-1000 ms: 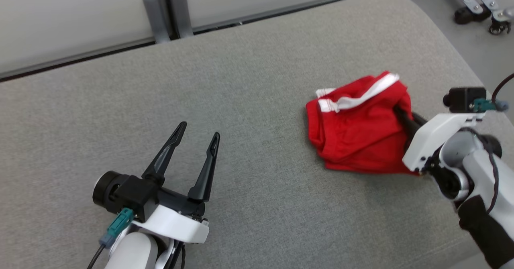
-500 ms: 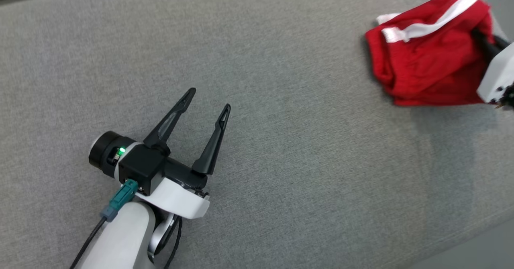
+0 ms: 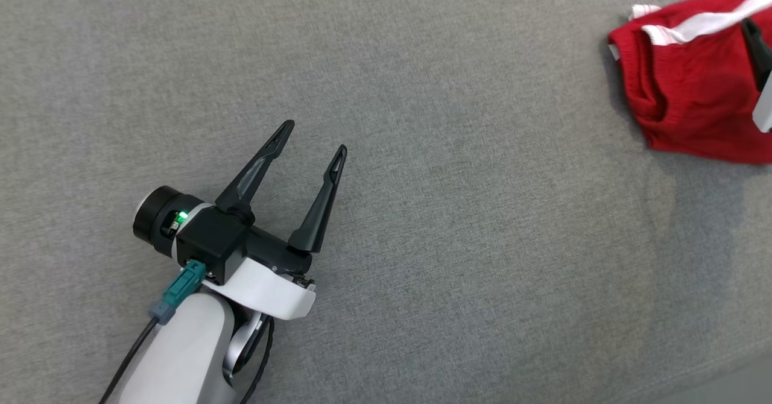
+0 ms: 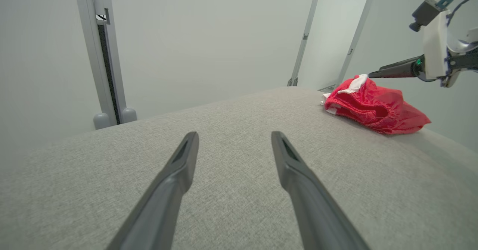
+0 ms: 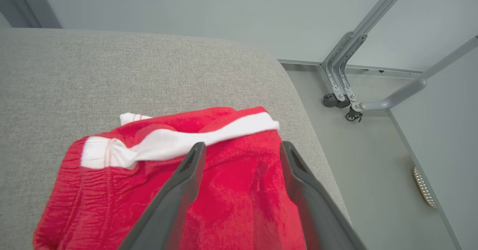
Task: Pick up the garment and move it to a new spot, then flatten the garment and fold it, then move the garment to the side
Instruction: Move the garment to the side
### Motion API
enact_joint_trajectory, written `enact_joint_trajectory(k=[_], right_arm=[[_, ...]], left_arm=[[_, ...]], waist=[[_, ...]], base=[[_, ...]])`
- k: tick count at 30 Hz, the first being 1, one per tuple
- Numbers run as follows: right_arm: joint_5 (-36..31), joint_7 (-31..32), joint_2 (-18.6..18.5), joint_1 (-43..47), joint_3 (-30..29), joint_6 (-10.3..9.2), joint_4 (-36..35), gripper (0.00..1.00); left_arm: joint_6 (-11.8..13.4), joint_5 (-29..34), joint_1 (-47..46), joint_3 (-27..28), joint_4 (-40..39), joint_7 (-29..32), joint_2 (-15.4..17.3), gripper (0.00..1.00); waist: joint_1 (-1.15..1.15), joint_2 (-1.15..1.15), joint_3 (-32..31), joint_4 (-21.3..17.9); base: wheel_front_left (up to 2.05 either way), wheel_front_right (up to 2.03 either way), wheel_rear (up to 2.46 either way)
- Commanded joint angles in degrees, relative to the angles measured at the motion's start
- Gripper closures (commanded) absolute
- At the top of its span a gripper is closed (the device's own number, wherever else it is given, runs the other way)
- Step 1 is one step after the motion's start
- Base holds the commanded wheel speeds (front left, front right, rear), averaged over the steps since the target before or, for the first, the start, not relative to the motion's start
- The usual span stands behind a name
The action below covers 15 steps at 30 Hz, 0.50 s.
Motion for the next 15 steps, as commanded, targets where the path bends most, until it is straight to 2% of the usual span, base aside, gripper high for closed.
enact_joint_trajectory(k=[1,9,15], right_arm=[[-0.13,-1.44,0.42,0.26,0.3,0.0,0.18,0.0],[2.43,-7.55,-0.43,3.72,0.58,0.0,-5.78,0.0],[4.86,-11.34,-2.15,8.79,-0.7,0.0,-15.84,0.0]], left_arm=[[0.31,-0.6,0.18,0.35,0.34,-0.49,-0.08,0.0],[2.35,-2.4,4.76,3.29,0.95,-1.65,-0.21,0.0],[4.46,-3.58,9.46,7.26,-0.44,-1.84,0.78,0.0]], waist=[[0.0,0.0,-2.12,0.89],[0.0,0.0,-10.98,3.8],[0.0,0.0,-17.97,7.17]], base=[[0.0,0.0,0.0],[0.0,0.0,0.0],[0.0,0.0,0.0]])
